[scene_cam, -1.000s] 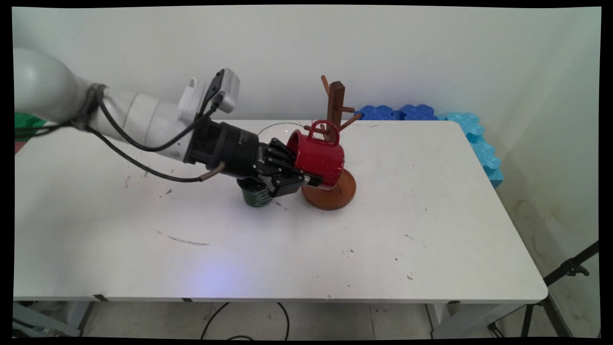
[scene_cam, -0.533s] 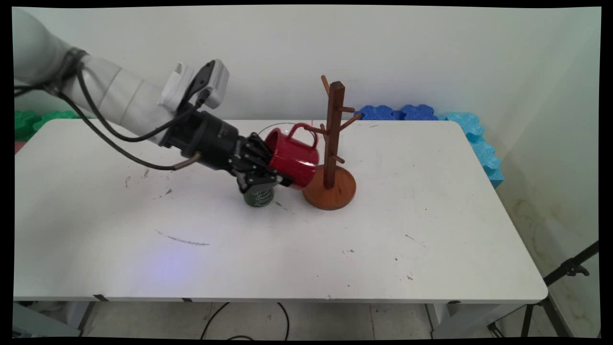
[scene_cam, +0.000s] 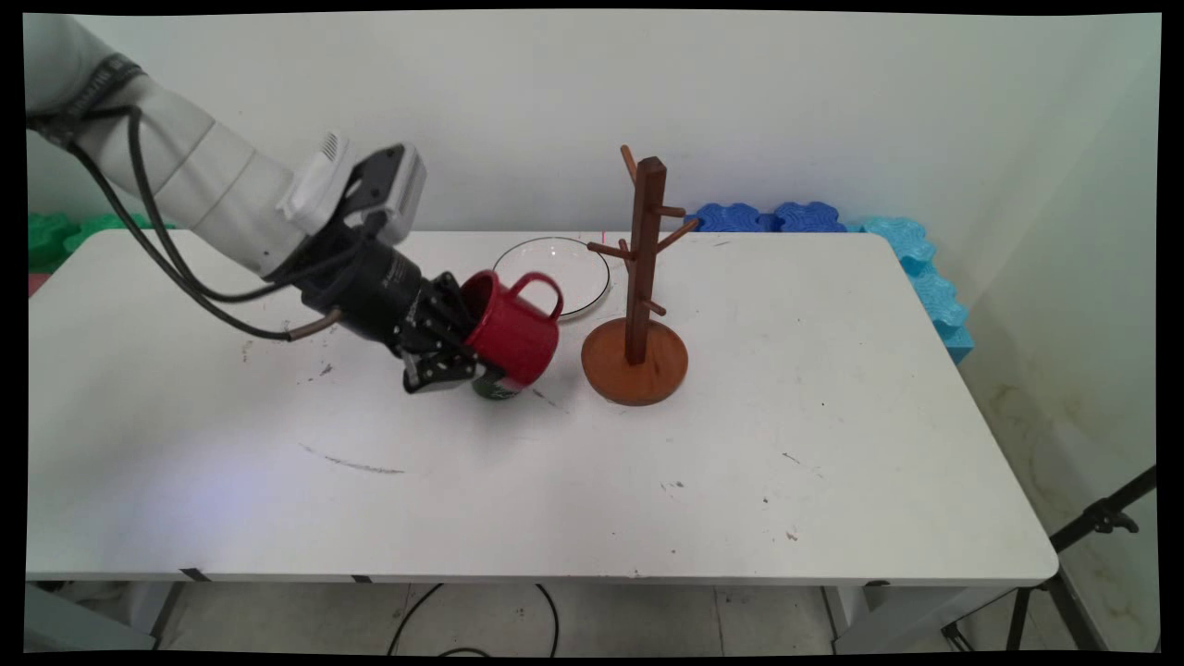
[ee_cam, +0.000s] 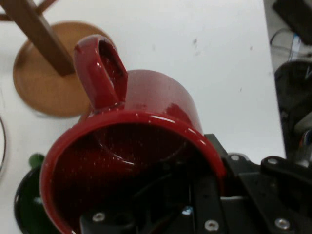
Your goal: Place the picked object on the table
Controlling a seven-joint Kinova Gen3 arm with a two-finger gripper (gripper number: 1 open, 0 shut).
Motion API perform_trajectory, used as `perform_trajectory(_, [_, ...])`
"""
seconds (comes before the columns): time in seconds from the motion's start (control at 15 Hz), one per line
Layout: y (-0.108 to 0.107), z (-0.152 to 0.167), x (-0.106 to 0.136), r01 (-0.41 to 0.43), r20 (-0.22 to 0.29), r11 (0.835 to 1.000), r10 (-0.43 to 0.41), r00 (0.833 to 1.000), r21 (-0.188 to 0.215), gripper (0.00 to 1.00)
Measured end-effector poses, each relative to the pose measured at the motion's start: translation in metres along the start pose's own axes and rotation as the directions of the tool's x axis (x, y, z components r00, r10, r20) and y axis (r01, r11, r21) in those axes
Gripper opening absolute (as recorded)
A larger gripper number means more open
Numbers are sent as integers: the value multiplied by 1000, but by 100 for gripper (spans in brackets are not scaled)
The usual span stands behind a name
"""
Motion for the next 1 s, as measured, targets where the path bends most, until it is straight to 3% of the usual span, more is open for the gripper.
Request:
perform_trajectory(0.53, [4, 43, -1, -78, 207, 997, 77, 975, -3, 0])
perform_trajectory(1.0, [8, 82, 1, -87, 302, 996, 87, 949, -12, 0])
